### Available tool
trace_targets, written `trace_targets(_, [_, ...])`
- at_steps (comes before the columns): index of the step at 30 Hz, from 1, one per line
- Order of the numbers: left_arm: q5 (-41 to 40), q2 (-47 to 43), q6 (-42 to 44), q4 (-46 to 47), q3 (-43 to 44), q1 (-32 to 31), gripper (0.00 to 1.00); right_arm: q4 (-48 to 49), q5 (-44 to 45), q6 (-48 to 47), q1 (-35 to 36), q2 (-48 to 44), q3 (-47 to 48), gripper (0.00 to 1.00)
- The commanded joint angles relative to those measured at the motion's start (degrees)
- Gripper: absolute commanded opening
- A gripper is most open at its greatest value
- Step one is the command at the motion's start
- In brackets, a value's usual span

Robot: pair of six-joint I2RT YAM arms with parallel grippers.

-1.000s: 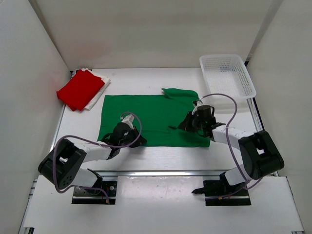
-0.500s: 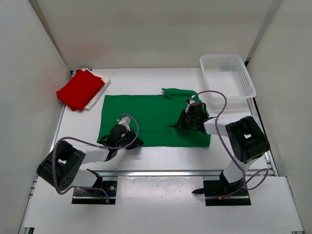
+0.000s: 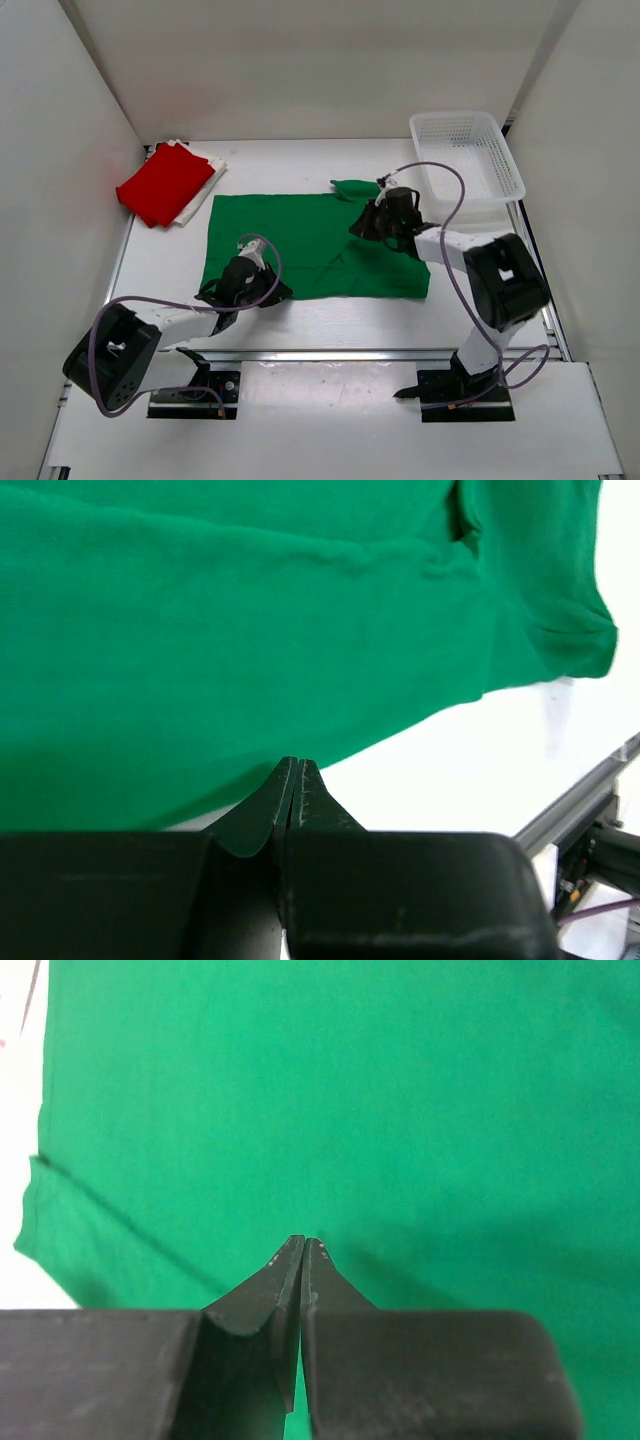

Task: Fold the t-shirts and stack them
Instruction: Fold the flattened tshirt in 1/3 of the way

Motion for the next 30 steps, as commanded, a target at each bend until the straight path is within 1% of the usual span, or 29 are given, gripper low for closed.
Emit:
trace_targets(1, [-0.06,1.72,1.73,-0.61,3.42,1.0,0.07,1.9,1.09,-0.22,-0.79,-8.11,-7.37,0.0])
trace_targets(3, [0.11,3.56,2.7,-0.97,4.57,0.91,0.07,1.64,1.79,-0.31,-1.05,-11.8,-13.51,0.0])
trace_targets(5, [-0.23,4.71,3.67,-2.11,5.63,1.35,0.07,-0.38,5.91,0.22,-0.27,-15.68,-18.25,0.0])
trace_targets(7, [-1.02,4.19,3.15,-1.94,4.06,3.36,0.07,-0.99,8.72,0.48,-1.31,-21.55,-25.11,0.0])
trace_targets(9, [0.46,3.4,2.18,-1.32,2.48,5.56,0.07,-2.49,9.96,1.8,-3.5,-25.34,-29.51,0.0])
trace_targets(13, [-1.11,1.29,3.4,-4.22,0.63,8.2,0.08,-4.86,12.95,3.46,-6.58,-33.25,-37.16,0.0])
trace_targets(15, [0.99,1.11,2.88,-4.57,-1.3,10.49,0.07,-6.53,12.44,3.99,-8.95,-34.76,-39.46,0.0])
trace_targets(16, [2.74,1.11,2.7,-4.92,-2.35,11.45,0.07,-6.97,10.34,4.26,-10.7,-35.72,-40.86,0.0])
trace_targets(20, [3.19,-2.39,2.62,-8.96,-6.65,11.81,0.07,-12.32,9.8,6.54,-9.93,-41.51,-45.7,0.0])
trace_targets(22, [3.55,-5.64,1.66,-10.45,-8.51,12.25,0.08,-12.69,8.39,6.46,-10.63,-44.95,-45.88,0.02])
trace_targets(23, [2.85,-8.61,0.86,-11.33,-9.13,12.17,0.1,-12.86,7.43,6.03,-11.5,-46.96,-44.67,0.09])
trace_targets(24, [2.58,-11.43,0.25,-10.99,-9.13,11.9,0.12,-14.17,6.72,5.76,-12.3,-47.07,-42.39,0.15])
trace_targets(25, [2.58,-13.72,-0.28,-11.51,-8.26,11.55,0.15,-14.62,5.67,4.54,-13.0,-46.46,-40.8,0.17])
trace_targets(26, [1.97,-14.61,-0.2,-12.56,-6.86,11.29,0.16,-14.27,6.01,3.22,-12.31,-46.63,-36.87,0.22])
trace_targets(27, [0.49,-16.01,0.24,-13.01,-4.93,10.5,0.17,-14.1,7.32,2.34,-11.43,-44.72,-33.0,0.26])
trace_targets(29, [-0.23,-16.47,0.59,-12.41,-2.37,9.53,0.19,-11.47,8.91,-0.82,-8.63,-39.8,-27.38,0.28])
trace_targets(30, [-0.32,-15.51,0.94,-11.79,-1.32,9.79,0.19,-9.8,8.04,-2.31,-8.7,-35.25,-23.25,0.26])
